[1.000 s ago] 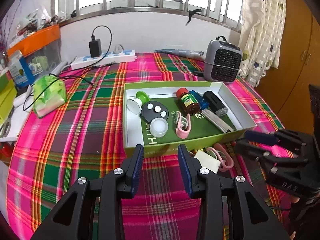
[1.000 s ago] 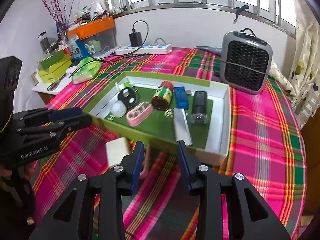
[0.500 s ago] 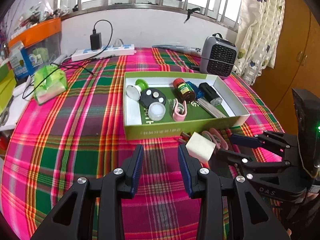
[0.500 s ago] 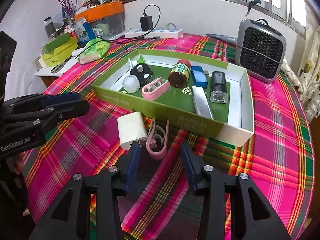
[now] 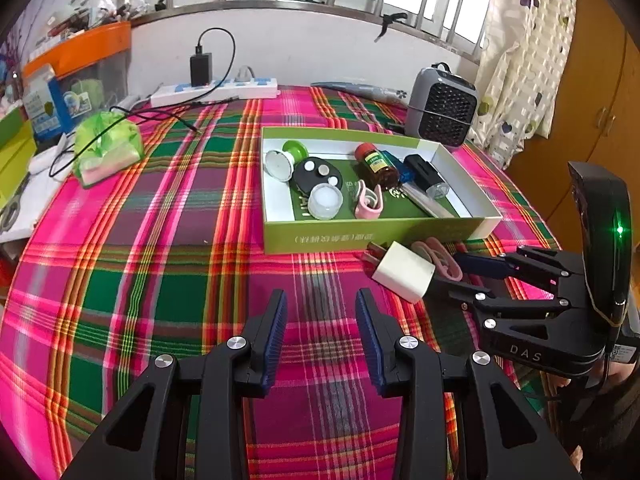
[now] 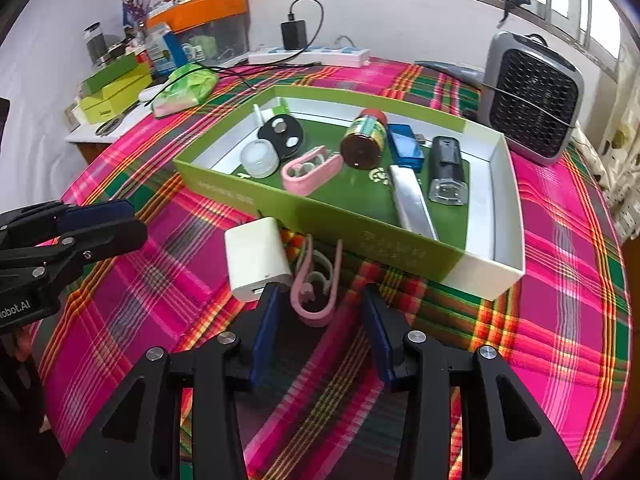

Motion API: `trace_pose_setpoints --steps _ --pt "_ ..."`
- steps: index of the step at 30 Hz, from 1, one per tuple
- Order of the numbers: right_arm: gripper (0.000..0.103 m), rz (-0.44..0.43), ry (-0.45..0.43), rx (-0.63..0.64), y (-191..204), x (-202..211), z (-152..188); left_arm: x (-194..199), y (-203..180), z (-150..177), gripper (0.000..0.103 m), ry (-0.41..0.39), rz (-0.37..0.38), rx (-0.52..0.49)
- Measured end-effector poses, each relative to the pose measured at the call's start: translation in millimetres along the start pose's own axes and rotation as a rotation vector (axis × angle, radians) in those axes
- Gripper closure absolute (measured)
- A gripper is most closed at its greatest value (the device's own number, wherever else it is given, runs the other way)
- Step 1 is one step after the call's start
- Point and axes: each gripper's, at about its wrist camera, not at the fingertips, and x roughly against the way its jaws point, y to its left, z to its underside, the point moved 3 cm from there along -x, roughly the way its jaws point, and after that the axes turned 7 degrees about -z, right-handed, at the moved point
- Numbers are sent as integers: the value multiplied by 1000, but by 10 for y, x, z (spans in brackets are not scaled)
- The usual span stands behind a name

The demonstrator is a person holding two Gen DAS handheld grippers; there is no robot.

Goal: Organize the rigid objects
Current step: 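Grasp white charger cube with left tool while right tool grasps pink hook clip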

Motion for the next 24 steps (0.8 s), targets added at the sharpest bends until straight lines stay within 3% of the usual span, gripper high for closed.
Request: trace_pose_setpoints --steps 8,24 --pt "79 -4 -1 19 36 -30 -35 17 57 40 69 7 -3 16" --pt "80 -57 4 90 347 -49 20 28 128 108 68 26 39 57"
